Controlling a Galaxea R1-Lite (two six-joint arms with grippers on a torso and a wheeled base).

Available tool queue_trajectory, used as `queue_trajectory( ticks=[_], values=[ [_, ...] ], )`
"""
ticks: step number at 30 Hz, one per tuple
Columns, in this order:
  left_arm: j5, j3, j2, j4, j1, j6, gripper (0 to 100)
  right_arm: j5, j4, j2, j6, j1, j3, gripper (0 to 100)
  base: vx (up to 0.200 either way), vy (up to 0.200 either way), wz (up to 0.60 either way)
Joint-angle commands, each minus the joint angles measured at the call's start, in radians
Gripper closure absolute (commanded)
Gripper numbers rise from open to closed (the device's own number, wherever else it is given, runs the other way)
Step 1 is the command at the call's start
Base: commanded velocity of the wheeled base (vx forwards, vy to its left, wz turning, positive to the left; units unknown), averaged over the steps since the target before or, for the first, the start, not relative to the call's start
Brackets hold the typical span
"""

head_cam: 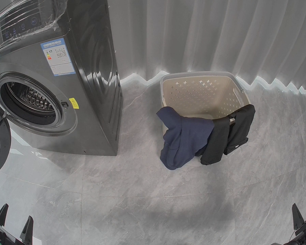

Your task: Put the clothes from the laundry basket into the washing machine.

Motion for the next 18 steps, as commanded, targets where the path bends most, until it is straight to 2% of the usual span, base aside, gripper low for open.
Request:
queue_trajectory(
  ticks=[1, 7, 16, 18],
  values=[
    [0.0, 0.016, -0.013, 0.002, 0.0, -0.002, 0, 0.0, -0.001, -0.012, 0.0, 0.0, 0.018, 0, 0.0, -0.2, 0.0],
    [0.0, 0.018, -0.013, 0.0, 0.0, -0.002, 0, 0.0, -0.001, -0.012, 0.0, 0.0, 0.018, 0, 0.0, -0.2, 0.0],
    [0.0, 0.016, -0.013, 0.0, 0.0, -0.001, 0, -0.001, -0.001, -0.012, 0.0, 0.0, 0.018, 0, 0.0, 0.0, 0.0],
    [0.0, 0.016, -0.013, 0.002, 0.0, 0.001, 0, -0.001, -0.001, -0.012, 0.0, 0.0, 0.018, 0, 0.2, 0.0, 0.0]
  ],
)
